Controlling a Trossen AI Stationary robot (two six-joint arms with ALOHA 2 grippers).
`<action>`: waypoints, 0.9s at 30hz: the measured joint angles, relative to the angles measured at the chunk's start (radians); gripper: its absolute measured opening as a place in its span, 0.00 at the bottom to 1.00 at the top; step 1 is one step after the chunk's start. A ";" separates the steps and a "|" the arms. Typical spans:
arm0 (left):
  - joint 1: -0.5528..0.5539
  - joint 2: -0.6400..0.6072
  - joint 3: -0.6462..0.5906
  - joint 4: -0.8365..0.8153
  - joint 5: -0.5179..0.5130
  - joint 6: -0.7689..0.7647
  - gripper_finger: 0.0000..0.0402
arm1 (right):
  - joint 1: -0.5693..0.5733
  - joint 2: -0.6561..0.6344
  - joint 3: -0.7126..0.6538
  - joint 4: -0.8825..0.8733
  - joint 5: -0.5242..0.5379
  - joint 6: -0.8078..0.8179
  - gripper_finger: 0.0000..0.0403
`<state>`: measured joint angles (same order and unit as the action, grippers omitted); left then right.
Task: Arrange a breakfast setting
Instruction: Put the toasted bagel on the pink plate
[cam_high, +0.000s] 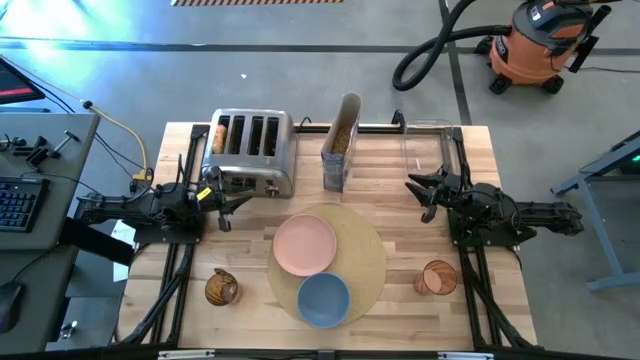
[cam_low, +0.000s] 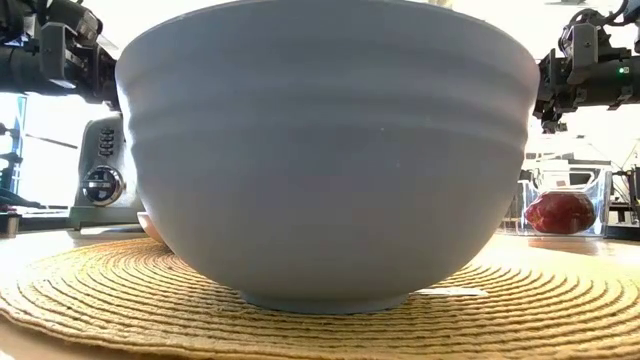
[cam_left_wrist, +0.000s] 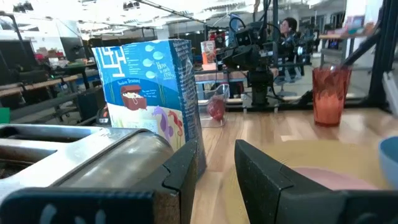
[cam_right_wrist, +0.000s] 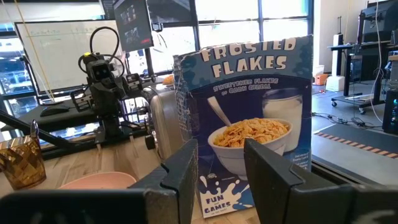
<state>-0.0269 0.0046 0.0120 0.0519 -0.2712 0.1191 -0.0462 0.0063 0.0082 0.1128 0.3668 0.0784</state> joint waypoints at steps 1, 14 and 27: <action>-0.001 0.000 0.001 0.004 0.001 -0.027 0.25 | 0.000 0.000 0.000 0.000 0.000 0.000 0.29; 0.000 0.000 0.001 0.106 -0.002 -0.162 0.25 | 0.000 0.000 0.000 0.000 0.000 0.000 0.29; 0.000 0.000 0.000 0.103 -0.020 -0.152 0.25 | 0.000 0.000 0.000 0.000 0.000 0.000 0.29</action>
<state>-0.0265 0.0044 0.0124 0.1551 -0.2912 -0.0330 -0.0462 0.0063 0.0079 0.1123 0.3670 0.0784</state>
